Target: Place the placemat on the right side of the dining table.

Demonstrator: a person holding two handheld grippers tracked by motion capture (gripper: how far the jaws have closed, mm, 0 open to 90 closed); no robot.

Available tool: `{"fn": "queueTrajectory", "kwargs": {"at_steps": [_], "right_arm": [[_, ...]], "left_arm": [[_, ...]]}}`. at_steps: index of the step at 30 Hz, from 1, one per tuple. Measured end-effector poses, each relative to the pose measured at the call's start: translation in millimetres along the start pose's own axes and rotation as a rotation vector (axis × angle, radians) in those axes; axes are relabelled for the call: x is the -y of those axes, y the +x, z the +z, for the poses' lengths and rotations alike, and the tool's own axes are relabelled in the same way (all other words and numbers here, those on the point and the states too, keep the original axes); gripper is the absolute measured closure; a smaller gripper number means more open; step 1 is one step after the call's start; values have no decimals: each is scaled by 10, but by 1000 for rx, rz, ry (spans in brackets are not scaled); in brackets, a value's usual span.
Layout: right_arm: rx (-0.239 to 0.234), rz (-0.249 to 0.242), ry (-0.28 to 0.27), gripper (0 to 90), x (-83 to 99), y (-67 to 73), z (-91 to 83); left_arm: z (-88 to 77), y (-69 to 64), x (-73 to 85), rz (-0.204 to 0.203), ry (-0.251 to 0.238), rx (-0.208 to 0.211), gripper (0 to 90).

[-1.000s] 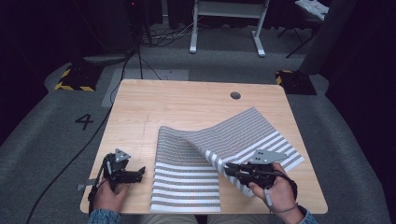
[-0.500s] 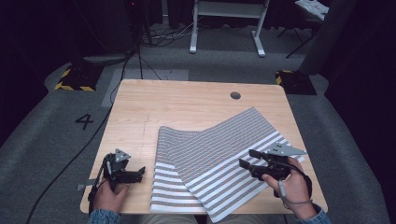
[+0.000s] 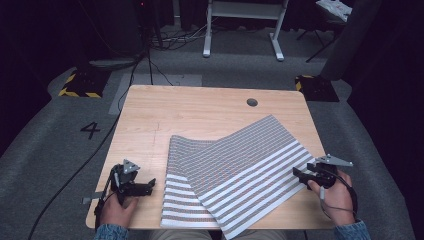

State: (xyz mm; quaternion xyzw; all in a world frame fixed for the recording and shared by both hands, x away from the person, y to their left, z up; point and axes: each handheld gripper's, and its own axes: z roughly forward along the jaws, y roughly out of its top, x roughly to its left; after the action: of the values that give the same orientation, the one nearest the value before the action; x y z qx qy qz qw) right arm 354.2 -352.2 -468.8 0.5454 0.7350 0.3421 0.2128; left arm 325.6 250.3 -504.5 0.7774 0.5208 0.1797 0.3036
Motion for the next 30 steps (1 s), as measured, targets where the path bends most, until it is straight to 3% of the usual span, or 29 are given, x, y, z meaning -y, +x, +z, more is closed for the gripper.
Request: {"fn": "queueTrajectory", "kwargs": {"at_steps": [7,12,16,21,23,24,25,28,30], "right_arm": [[125,28,26,313,43,-355,99],[165,49,68,285,98,-498,187],[174,87,51,195,119,-571,225],[172,87,42,231,129,-550,221],[154,77,38,315,130,-544,212],[154,77,38,315,130,-544,212],[139,60,39,455,119,-501,196],[102,36,56,681,84,-427,187],[88,26,63,729,72,-407,185]], "left_arm": [[0,0,0,0,0,0,4],[0,0,0,0,0,0,4],[1,0,0,0,-1,0,4],[0,0,0,0,0,0,4],[0,0,0,0,1,0,4],[1,0,1,0,-1,1,4],[0,0,0,0,0,0,4],[0,0,0,0,0,0,4],[0,0,0,0,0,0,4]]}}
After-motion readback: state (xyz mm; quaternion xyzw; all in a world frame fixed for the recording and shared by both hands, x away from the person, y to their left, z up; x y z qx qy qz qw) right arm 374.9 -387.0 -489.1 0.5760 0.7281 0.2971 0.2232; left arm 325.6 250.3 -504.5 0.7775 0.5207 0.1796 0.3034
